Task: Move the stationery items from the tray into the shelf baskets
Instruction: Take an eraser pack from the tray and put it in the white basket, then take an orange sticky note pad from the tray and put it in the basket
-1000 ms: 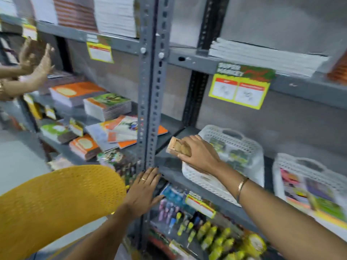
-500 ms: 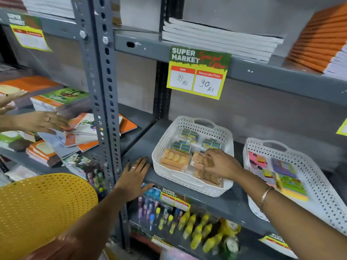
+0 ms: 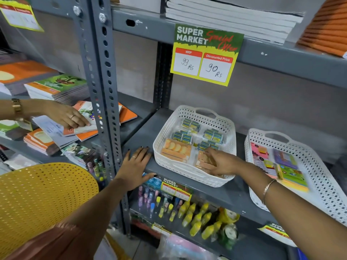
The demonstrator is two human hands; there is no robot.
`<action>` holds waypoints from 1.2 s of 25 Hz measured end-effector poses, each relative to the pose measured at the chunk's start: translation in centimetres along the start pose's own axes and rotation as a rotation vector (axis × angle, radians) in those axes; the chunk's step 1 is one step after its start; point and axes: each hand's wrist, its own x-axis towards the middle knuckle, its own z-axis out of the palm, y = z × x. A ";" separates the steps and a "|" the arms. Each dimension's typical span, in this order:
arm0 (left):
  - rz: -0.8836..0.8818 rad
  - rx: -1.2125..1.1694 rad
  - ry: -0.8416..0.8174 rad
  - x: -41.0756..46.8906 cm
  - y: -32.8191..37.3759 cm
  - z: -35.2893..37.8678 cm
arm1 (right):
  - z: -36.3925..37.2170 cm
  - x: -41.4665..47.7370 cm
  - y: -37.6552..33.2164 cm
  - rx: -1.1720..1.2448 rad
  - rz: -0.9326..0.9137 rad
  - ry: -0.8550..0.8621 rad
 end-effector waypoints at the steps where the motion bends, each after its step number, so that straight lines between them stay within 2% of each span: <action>1: -0.002 0.001 0.007 0.0 0.0 0.0 | 0.1 0.1 0.1 -0.001 -0.006 0.004; 6: 0.001 -0.002 0.029 -0.1 0.1 0.0 | 0.2 0.4 0.3 0.041 -0.027 0.028; 8: -0.018 0.009 0.066 -0.7 0.2 -0.1 | -0.8 0.3 -0.7 0.090 -0.037 0.152; 11: -0.051 -0.014 0.102 -3.9 0.0 0.9 | -3.1 -0.1 -4.4 0.128 -0.140 0.434; 14: -0.102 -0.034 0.080 -10.1 -0.6 3.9 | -3.9 0.2 -10.4 0.190 -0.329 0.666; 16: -0.203 -0.059 0.019 -15.3 -1.5 6.2 | -2.8 1.2 -15.3 0.236 -0.488 0.706; 18: -0.300 -0.090 -0.063 -20.3 -2.1 7.7 | -0.4 2.6 -19.5 0.257 -0.617 0.665; 21: -0.464 -0.139 -0.158 -28.7 -2.7 10.2 | 5.9 4.9 -25.7 0.237 -0.751 0.481; 24: -0.586 -0.178 -0.203 -35.8 -2.3 12.8 | 13.7 6.9 -30.6 0.192 -0.810 0.238; 30: -0.751 -0.269 -0.399 -45.2 0.2 18.0 | 29.6 7.2 -38.2 -0.021 -0.873 -0.215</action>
